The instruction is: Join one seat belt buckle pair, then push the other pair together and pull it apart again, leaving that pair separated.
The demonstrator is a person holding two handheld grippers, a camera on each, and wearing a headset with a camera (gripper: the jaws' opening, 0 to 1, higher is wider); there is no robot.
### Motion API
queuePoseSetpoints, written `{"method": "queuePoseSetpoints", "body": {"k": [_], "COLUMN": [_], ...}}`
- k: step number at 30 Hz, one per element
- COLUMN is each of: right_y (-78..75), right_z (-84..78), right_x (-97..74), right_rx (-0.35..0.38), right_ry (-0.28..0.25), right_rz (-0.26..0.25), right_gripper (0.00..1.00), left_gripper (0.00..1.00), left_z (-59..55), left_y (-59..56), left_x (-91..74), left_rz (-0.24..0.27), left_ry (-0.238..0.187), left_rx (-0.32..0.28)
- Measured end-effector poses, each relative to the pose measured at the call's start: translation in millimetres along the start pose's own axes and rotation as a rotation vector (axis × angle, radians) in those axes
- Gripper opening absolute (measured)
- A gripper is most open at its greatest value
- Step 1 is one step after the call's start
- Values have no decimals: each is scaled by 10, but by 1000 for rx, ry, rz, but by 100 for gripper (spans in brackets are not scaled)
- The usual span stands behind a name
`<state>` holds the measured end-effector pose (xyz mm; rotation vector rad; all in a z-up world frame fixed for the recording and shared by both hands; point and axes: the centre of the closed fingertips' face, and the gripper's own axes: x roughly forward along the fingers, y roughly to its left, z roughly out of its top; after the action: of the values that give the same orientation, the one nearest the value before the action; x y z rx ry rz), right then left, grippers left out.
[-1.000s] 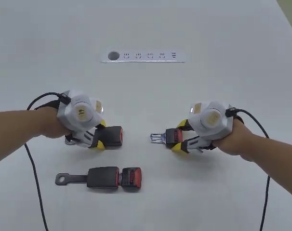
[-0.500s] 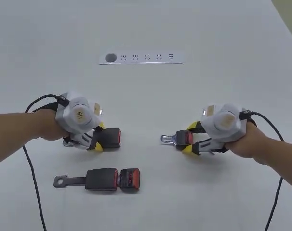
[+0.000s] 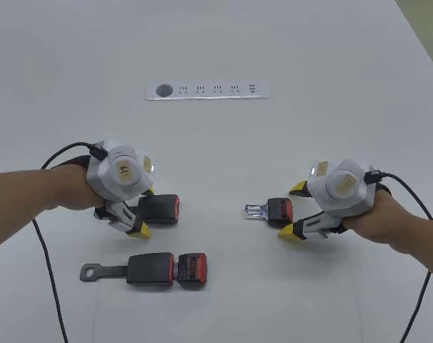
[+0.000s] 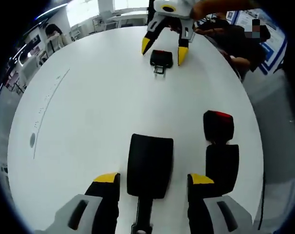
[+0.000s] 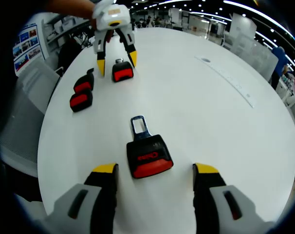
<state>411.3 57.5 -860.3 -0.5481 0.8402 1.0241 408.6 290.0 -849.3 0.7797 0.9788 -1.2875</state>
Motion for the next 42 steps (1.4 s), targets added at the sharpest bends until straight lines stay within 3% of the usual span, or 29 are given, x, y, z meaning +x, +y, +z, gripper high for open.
{"method": "queuePoseSetpoints", "body": {"k": [4, 7, 11, 14, 19, 22, 27, 30, 36, 42], "right_y": [-45, -80, -124, -106, 27, 141, 299, 413, 707, 969], "right_z": [9, 80, 262, 398, 585, 628, 675, 691, 697, 621], "right_x": [-135, -238, -463, -634, -877, -972, -1105, -1160, -1195, -1139], "right_rx": [32, 92, 194, 229, 263, 261, 269, 275, 257, 238], "right_ry": [-47, -104, -212, -282, -365, -376, -398, -411, -409, -392], "right_rz": [-67, -117, -200, -256, -311, -333, -364, -372, -372, -354], "right_gripper": [81, 82, 82, 82, 84, 85, 90, 91, 95, 95], "left_gripper": [69, 76, 83, 90, 94, 95, 96, 96, 97, 96], "left_z": [186, 264, 350, 354, 329, 305, 191, 135, -43, -277], "left_y": [92, 95, 39, -10, -119, -201, -377, -575, -882, -1072], "left_x": [-212, -376, -575, -771, -1053, -1274, -1478, -1613, -1677, -1750], "left_rz": [97, 153, 225, 300, 372, 420, 454, 466, 460, 476], "left_ry": [-133, -223, -328, -399, -482, -556, -601, -633, -626, -610], "left_rx": [-117, -204, -277, -343, -412, -459, -492, -480, -459, -473]}}
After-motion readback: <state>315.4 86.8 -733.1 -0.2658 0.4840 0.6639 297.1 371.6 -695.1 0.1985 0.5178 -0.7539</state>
